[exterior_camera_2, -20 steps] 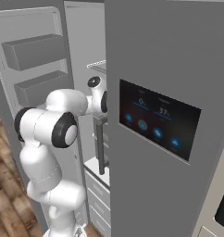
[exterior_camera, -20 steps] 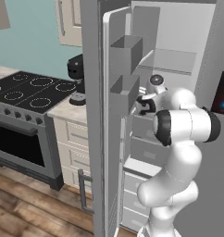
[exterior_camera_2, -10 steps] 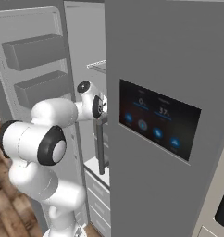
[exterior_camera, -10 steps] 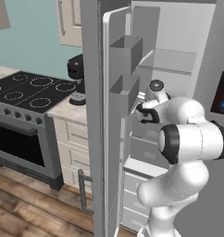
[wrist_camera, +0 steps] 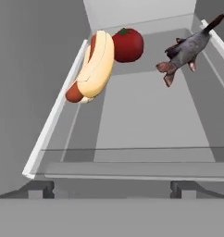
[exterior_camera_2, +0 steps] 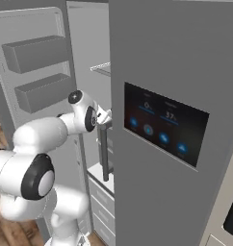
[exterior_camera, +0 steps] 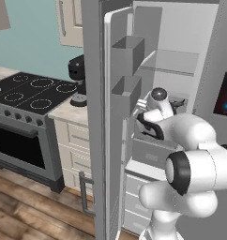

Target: Store the hot dog in the freezer for long-term storage. Close the freezer door after placing the cooked food.

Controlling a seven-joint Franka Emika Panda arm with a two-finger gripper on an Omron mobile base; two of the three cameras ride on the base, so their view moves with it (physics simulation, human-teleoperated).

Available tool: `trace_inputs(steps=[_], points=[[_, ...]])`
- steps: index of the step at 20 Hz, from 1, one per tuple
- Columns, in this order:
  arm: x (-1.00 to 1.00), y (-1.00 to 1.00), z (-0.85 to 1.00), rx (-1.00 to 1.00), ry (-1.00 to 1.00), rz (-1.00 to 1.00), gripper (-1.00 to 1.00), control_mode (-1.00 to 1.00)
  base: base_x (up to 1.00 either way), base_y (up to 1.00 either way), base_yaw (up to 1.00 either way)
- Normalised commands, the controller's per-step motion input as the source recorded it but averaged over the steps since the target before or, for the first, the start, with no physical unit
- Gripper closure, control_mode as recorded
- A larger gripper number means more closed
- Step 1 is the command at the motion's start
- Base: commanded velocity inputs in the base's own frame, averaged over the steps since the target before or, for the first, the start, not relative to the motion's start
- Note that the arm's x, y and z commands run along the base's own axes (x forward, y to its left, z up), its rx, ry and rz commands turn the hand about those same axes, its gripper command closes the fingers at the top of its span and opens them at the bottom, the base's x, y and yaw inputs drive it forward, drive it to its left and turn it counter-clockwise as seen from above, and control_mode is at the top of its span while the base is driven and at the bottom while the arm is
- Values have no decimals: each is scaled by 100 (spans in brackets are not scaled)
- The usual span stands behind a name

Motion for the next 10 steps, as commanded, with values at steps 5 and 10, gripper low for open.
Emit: trace_inputs(steps=[5, 10], points=[[-58, 26, 5, 0, 1, 6, -100, -100, 0, 0, 0], [-67, 16, 1, 0, 1, 7, -100, -100, 0, 0, 0]])
